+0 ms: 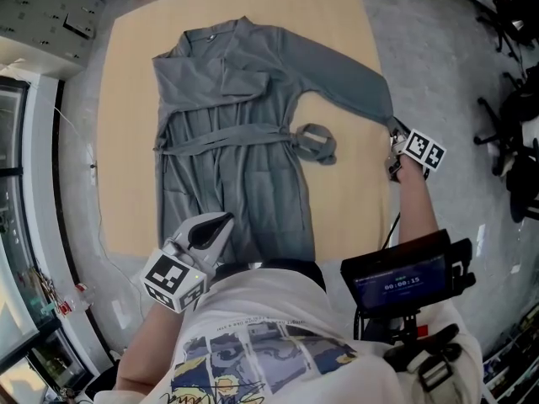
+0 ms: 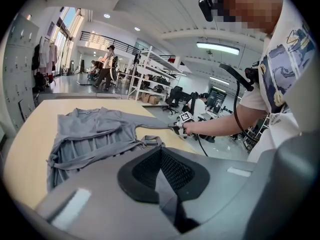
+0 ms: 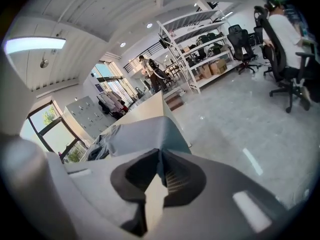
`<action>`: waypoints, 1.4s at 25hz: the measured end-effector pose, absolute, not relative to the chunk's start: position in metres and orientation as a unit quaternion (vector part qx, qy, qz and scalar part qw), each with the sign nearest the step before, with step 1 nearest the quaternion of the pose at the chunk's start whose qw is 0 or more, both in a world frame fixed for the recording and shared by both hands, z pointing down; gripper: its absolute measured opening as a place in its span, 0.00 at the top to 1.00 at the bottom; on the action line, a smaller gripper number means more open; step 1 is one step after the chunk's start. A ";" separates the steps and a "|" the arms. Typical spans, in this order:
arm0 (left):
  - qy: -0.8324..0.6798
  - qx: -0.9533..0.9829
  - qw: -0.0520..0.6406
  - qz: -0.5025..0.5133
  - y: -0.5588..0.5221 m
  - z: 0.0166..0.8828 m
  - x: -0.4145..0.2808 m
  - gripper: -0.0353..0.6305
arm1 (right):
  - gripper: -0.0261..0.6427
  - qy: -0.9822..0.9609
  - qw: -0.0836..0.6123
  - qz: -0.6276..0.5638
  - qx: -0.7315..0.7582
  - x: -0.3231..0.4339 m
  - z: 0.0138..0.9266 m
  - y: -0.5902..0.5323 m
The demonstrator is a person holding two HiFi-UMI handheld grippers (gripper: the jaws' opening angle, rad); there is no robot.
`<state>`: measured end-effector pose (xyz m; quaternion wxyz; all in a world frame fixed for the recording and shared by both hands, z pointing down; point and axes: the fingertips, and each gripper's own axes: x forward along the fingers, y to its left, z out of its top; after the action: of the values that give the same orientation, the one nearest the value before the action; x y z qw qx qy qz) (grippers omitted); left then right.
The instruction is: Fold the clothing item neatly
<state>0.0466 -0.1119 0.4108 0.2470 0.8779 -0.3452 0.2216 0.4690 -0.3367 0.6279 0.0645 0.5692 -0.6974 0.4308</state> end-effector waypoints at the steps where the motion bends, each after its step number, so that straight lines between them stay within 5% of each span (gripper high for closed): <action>1: -0.346 0.878 0.246 0.220 -0.111 0.411 0.046 0.94 | 0.92 -0.699 0.066 0.425 0.572 0.469 0.625 -0.338; 19: -0.388 0.866 0.257 0.182 -0.100 0.403 0.015 0.94 | 0.93 -0.742 0.039 0.386 0.546 0.415 0.554 -0.382; 35: -0.468 0.831 0.271 0.132 -0.060 0.404 -0.055 0.94 | 0.93 -0.809 0.048 0.365 0.459 0.263 0.510 -0.423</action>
<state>-0.0555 -0.0603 0.4039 0.2705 0.8309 -0.4681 0.1316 0.2628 -0.4231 0.5096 0.0476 0.4590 -0.8085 0.3651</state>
